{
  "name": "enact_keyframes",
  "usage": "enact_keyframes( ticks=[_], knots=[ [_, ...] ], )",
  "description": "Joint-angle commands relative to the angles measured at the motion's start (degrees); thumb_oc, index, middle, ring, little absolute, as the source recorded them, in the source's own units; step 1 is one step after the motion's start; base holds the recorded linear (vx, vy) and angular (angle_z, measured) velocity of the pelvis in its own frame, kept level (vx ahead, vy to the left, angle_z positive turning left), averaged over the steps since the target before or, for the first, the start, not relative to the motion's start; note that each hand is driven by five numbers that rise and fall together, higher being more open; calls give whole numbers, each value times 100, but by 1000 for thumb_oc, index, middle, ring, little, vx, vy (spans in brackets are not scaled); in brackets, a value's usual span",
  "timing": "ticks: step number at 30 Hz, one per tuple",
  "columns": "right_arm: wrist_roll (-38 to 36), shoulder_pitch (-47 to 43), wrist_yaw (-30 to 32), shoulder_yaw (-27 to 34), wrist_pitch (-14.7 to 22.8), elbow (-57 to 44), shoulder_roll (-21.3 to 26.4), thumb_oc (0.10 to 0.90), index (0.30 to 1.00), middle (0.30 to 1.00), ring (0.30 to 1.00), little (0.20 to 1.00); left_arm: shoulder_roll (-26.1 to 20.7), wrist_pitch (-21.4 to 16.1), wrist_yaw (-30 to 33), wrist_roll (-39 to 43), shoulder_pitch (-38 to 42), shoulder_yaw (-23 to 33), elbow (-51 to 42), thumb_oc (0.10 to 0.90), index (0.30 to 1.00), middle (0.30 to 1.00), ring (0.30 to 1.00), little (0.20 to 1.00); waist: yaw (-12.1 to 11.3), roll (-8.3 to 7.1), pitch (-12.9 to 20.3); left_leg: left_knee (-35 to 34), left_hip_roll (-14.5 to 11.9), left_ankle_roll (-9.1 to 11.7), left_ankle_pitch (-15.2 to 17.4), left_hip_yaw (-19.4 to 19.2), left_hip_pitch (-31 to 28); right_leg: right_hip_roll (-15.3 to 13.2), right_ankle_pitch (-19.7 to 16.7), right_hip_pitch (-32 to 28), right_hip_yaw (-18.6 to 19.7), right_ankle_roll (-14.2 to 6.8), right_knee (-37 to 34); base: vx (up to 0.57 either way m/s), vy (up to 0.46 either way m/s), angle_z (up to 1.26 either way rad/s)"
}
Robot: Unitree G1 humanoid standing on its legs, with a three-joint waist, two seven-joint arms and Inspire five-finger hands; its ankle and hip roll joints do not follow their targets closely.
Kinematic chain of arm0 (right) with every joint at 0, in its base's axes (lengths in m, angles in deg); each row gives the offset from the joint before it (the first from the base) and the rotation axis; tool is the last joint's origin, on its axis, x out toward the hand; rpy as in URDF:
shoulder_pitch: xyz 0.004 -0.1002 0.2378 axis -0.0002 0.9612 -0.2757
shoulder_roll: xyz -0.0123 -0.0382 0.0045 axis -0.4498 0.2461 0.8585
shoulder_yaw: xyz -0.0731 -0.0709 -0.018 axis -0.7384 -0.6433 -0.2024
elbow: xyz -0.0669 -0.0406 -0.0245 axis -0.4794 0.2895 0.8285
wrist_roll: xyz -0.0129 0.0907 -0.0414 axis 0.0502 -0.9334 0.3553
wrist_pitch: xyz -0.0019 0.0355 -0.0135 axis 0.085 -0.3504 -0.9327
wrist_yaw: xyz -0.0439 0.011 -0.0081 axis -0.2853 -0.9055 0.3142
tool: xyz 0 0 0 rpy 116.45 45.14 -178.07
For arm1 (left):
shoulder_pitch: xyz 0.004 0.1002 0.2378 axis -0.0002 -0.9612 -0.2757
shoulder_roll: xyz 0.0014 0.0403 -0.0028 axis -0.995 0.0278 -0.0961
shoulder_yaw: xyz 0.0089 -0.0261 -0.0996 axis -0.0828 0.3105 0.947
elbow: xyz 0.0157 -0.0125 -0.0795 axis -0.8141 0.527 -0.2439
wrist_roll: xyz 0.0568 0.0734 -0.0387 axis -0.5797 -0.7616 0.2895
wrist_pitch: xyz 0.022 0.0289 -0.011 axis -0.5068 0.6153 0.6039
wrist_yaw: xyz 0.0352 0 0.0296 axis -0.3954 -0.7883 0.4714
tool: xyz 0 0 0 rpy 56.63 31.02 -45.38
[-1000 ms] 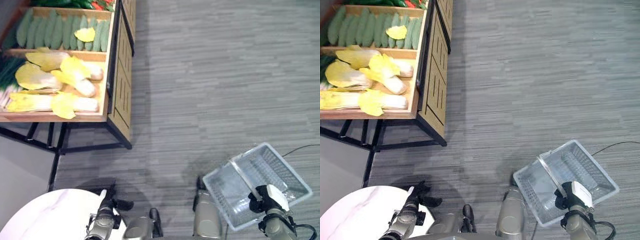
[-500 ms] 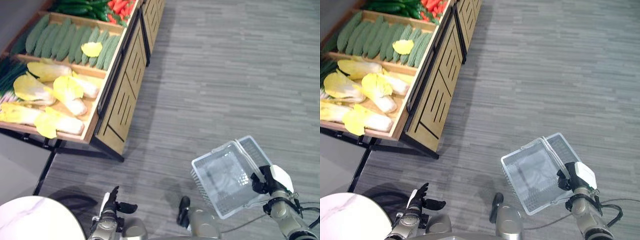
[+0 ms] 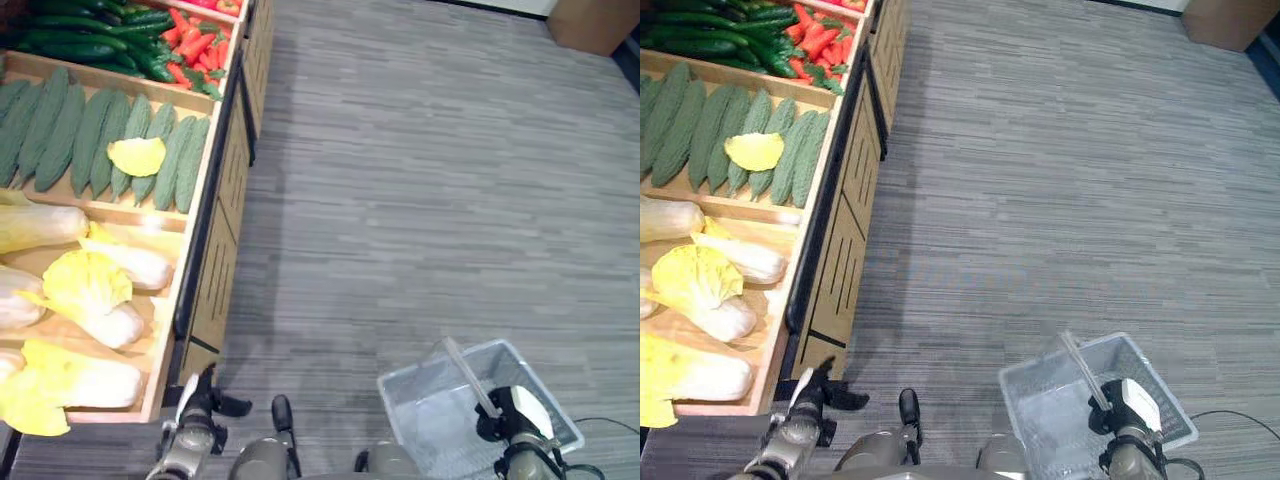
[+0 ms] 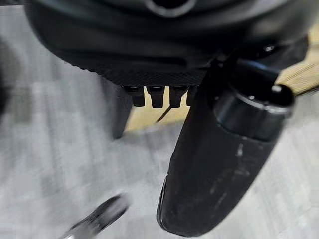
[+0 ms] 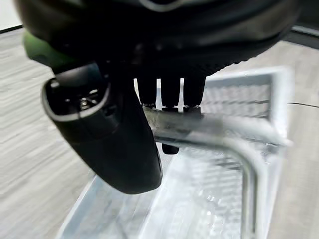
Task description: Get the vegetables into the basket
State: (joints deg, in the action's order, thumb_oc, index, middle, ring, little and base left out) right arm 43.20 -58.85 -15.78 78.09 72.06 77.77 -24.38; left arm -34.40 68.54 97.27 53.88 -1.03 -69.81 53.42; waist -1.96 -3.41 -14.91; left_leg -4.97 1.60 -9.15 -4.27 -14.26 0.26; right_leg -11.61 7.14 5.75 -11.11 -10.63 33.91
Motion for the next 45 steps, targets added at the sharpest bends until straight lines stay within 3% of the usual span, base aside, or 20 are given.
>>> enact_keyframes(
  ticks=[1,3,4,5,7,9,11,12,15,16,18,19,20,25,28,33,45],
  knots=[
    [74,-483,288,73,268,-668,589,400,300,300,300,300,-204,-122,205,-44,-244,165,-321,900,1000,1000,1000,1000,-101,-53,-237,457,-533,814,723,-29,-165,-287,-1397,36,-177,-188,-716,401,73,-7],
    [68,-442,273,125,261,-741,597,400,300,300,300,300,-220,-141,187,-35,-259,169,-338,900,1000,1000,1000,1000,-17,-43,-300,479,-591,945,856,143,-365,-356,-1250,240,-338,-87,-1418,448,-200,33],
    [29,-429,306,183,270,-726,603,400,300,300,300,300,-201,-147,177,-88,-226,222,-156,900,1000,1000,1000,1000,89,-132,-292,547,-666,1164,1058,328,-561,-545,-1466,411,-191,-178,-2743,654,-398,76],
    [46,-372,299,216,262,-746,590,400,300,300,300,300,-184,-163,149,-122,-236,257,-110,900,1000,1000,1000,1000,151,-131,-276,625,-737,1264,1222,469,-733,-621,-1660,479,-15,-290,-3167,695,-415,130],
    [58,-303,256,249,244,-642,570,400,300,300,300,300,-145,-185,163,-82,-277,357,3,900,1000,1000,1000,1000,200,-139,-195,702,-825,1371,1432,742,-989,-621,-1798,544,319,-382,-3322,553,-330,106],
    [59,-259,226,227,256,-607,568,400,300,300,300,300,-113,-184,173,-59,-334,389,43,900,1000,1000,1000,1000,192,-161,-108,733,-898,1437,1435,901,-1136,-541,-1723,429,300,-342,-3217,413,-361,114],
    [101,-307,170,132,285,-519,725,400,300,300,300,300,-20,-199,199,92,-454,451,18,900,1000,1000,1000,1000,102,-61,-7,872,-1205,1589,1150,1211,-1141,-343,-1524,330,33,-187,-3000,344,-556,95],
    [119,-359,165,72,333,-476,933,400,300,300,300,300,24,-236,245,313,-552,483,-94,900,1000,1000,1000,1000,22,14,0,1082,-1457,1711,655,1513,-924,-185,-1205,255,-191,33,-2761,219,-539,59],
    [46,-366,203,95,386,-522,1129,400,300,300,300,300,35,-231,222,318,-492,397,-93,900,1000,1000,1000,1000,-4,55,-54,1402,-1598,1741,240,1631,-600,-82,-844,133,-437,263,-2578,125,-349,75],
    [46,-367,203,94,386,-522,1129,400,300,300,300,300,35,-231,222,318,-492,398,-93,900,1000,1000,1000,1000,1,56,-53,1405,-1599,1741,241,1636,-596,-83,-843,131,-442,264,-2578,73,-249,60],
    [30,-333,228,129,382,-531,1206,400,300,300,300,300,47,-224,230,379,-444,337,-216,900,1000,1000,1000,1000,20,60,-124,1706,-1705,1720,40,1276,-306,-111,-679,-38,-693,395,-2535,54,-260,69],
    [-2,-263,266,179,369,-505,1186,400,300,300,300,300,59,-204,221,395,-415,297,-285,900,1000,1000,1000,1000,90,60,-170,1878,-1907,1681,-1,558,-195,-106,-517,-263,-991,498,-2563,106,-307,152],
    [-56,-190,314,253,349,-448,1148,400,300,300,300,300,55,-174,218,345,-342,269,-255,900,1000,1000,1000,1000,187,94,-163,1898,-2053,1737,52,-100,-152,-69,-338,-495,-1223,468,-2632,119,-309,153],
    [-93,-127,343,306,312,-482,1016,400,300,300,300,300,74,-120,219,186,-187,217,-88,900,1000,1000,1000,1000,252,108,-163,1580,-1846,1802,112,-825,229,-72,-388,-728,-1617,414,-2884,41,-84,94],
    [-35,-149,311,230,295,-469,863,400,300,300,300,300,48,-87,204,105,-251,258,-98,900,1000,1000,1000,1000,213,127,-152,1081,-1684,1793,178,-910,101,-119,-387,-715,-1689,337,-2745,72,61,24],
    [-3,-80,311,274,275,-429,717,400,300,300,300,300,-5,-82,197,19,-273,290,-61,900,1000,1000,1000,1000,163,66,-156,693,-1374,1604,300,-867,-79,-359,-562,-725,-1708,177,-2582,79,151,8],
    [30,-265,221,43,222,-140,493,400,300,300,300,300,-190,-105,258,79,-426,493,-198,900,1000,1000,1000,1000,-120,-238,-193,774,-1072,1398,674,-760,-60,-615,-1055,-789,-1766,-161,-2693,32,97,11]
  ],
)
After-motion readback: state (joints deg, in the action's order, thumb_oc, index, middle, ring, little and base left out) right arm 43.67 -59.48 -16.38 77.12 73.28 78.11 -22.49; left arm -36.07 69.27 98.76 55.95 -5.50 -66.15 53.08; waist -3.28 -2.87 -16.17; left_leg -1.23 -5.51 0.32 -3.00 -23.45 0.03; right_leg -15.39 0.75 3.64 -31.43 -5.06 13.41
